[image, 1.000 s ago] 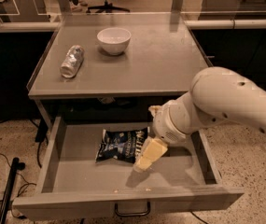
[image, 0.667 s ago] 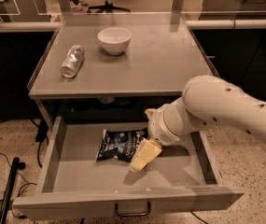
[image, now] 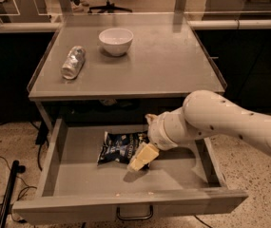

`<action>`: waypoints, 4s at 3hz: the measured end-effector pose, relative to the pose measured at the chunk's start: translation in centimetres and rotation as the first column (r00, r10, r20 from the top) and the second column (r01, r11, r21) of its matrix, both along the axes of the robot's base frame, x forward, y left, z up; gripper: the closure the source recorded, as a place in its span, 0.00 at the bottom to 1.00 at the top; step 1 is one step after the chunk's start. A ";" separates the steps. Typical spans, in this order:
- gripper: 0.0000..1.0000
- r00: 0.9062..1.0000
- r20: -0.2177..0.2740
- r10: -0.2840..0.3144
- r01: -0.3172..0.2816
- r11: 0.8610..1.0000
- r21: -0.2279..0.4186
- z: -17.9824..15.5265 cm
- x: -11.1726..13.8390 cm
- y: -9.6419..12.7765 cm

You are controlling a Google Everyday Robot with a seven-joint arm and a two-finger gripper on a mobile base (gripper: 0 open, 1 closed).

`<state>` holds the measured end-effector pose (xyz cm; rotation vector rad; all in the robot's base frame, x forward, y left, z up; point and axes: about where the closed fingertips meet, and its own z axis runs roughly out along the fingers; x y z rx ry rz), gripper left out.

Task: Pick blue chip bag from top drawer and place on counter

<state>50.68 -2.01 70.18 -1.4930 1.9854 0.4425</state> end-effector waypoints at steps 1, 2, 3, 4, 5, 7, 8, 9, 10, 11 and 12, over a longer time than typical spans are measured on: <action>0.00 1.000 -0.013 0.011 -0.011 1.000 0.028 -2.2 0.5 1.1; 0.00 0.999 -0.045 0.024 -0.023 0.999 0.029 -4.4 0.7 2.1; 0.00 0.998 -0.067 0.022 -0.021 1.000 0.023 -6.2 1.3 2.8; 0.00 0.997 -0.080 0.015 -0.014 1.000 0.010 -7.7 2.0 3.4; 0.00 0.995 -0.104 0.006 -0.006 1.000 -0.006 -9.3 2.4 3.6; 0.43 0.994 -0.108 0.004 -0.005 1.000 -0.008 -9.5 2.4 3.7; 0.66 0.994 -0.108 0.004 -0.005 1.000 -0.008 -9.5 2.4 3.7; 0.90 0.994 -0.108 0.005 -0.005 1.000 -0.008 -9.5 2.4 3.7; 1.00 0.994 -0.110 0.016 -0.017 1.000 -0.006 -9.1 2.1 3.8; 1.00 0.993 -0.114 0.020 -0.020 1.000 0.003 -7.7 1.6 3.3; 1.00 0.995 -0.100 0.017 -0.014 1.000 0.024 -5.2 0.8 2.0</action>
Offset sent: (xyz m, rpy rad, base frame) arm 0.0123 0.0318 -0.0707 0.0283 0.0846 0.0335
